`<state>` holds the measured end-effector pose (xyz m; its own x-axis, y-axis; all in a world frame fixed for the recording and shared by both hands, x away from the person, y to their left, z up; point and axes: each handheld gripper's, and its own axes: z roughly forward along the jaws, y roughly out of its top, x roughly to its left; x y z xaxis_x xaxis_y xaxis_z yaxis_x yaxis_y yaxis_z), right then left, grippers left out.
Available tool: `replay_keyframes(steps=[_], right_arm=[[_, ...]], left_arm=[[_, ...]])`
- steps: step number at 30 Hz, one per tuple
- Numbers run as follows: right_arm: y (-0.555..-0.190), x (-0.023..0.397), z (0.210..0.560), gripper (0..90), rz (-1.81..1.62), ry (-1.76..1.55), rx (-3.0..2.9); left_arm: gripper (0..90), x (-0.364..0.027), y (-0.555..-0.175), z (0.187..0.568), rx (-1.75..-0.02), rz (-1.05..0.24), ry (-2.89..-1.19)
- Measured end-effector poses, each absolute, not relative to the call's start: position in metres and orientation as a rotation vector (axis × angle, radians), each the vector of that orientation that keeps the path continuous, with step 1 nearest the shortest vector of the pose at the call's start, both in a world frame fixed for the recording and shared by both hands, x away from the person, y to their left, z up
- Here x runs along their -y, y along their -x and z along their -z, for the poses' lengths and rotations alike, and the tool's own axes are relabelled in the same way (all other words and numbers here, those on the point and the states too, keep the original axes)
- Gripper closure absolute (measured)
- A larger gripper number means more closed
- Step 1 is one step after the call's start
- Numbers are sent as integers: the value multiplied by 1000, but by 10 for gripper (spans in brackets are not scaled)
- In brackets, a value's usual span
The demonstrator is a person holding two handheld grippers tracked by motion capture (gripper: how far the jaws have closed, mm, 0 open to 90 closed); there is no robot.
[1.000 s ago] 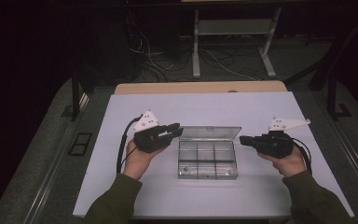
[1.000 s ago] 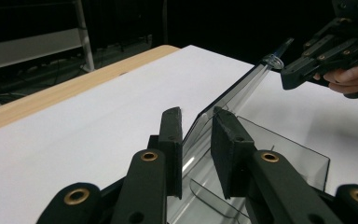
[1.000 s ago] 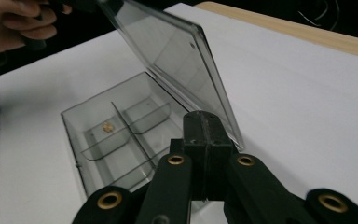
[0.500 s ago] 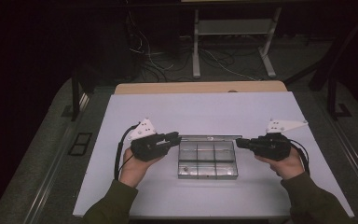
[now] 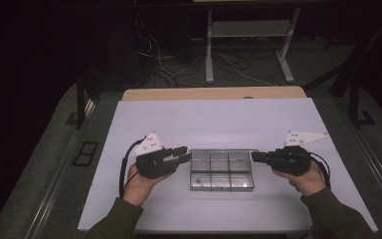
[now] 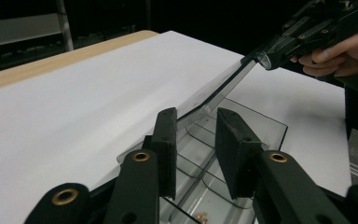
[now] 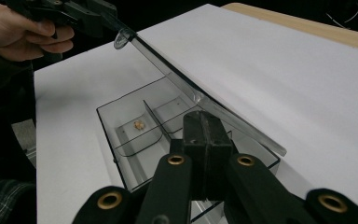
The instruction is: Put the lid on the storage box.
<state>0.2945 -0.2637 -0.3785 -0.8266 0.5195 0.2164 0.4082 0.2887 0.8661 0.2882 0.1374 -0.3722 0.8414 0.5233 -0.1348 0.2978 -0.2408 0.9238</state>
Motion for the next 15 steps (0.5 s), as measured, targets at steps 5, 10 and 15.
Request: replay_keyframes(steps=[5,10,15], right_arm=[[-292,263,380,895,-1580,-869,-2448],[-289,262,382,895,-1572,-869,-2459],[-286,262,385,895,-1567,-863,-2468]], left_arm=[[703,-145,-285,376,-636,-228,-1854],[838,-146,-284,378,-634,-201,-1886],[890,-144,-282,383,-628,-161,-1911]])
